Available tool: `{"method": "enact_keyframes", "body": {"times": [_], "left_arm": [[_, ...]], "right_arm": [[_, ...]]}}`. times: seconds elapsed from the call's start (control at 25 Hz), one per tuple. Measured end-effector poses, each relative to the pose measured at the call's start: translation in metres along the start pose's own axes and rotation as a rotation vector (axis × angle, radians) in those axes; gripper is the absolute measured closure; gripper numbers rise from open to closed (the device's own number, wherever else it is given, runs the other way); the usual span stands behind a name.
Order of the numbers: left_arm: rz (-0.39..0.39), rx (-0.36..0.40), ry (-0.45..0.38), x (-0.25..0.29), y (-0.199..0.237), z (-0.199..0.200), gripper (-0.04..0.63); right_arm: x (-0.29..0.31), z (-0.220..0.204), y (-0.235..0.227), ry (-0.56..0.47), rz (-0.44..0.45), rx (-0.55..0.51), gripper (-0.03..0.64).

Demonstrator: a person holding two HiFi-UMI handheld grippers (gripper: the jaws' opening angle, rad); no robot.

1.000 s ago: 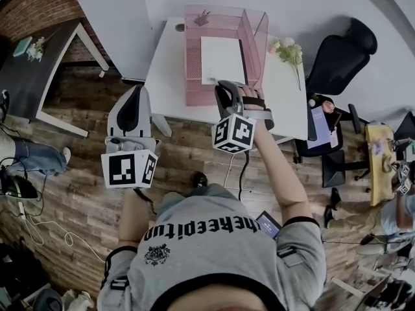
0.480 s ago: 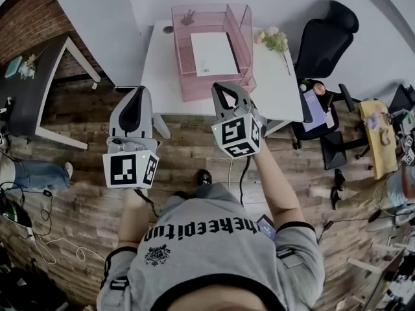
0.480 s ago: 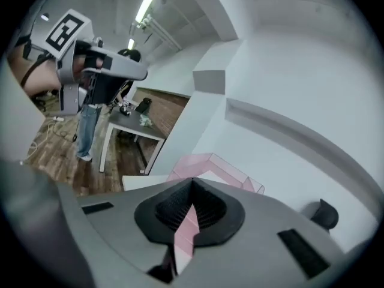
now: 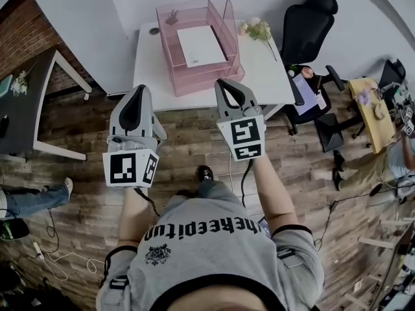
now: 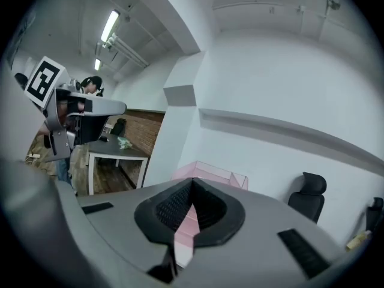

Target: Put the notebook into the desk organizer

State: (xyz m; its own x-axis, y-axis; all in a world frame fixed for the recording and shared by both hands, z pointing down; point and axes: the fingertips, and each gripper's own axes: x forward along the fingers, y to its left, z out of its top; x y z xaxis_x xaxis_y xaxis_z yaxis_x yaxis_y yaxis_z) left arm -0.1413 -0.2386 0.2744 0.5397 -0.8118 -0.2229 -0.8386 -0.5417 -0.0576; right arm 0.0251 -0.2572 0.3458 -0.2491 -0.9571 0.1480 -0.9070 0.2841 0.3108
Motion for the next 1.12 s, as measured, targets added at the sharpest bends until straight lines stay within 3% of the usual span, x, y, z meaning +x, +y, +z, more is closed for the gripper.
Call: {"method": "enact_keyframes", "body": {"times": [0.48,1.12], "left_arm": [[-0.062,-0.02,-0.009,-0.025,-0.011,0.006,0.591],[-0.109,-0.023,-0.029,-0.059,-0.023,0.017,0.591]], "right_arm": [[-0.06,0.026,-0.005,-0.1,-0.157,0.085,0.615],[-0.128,0.043,0.003,-0.187,-0.281,0.153,0.615]]}}
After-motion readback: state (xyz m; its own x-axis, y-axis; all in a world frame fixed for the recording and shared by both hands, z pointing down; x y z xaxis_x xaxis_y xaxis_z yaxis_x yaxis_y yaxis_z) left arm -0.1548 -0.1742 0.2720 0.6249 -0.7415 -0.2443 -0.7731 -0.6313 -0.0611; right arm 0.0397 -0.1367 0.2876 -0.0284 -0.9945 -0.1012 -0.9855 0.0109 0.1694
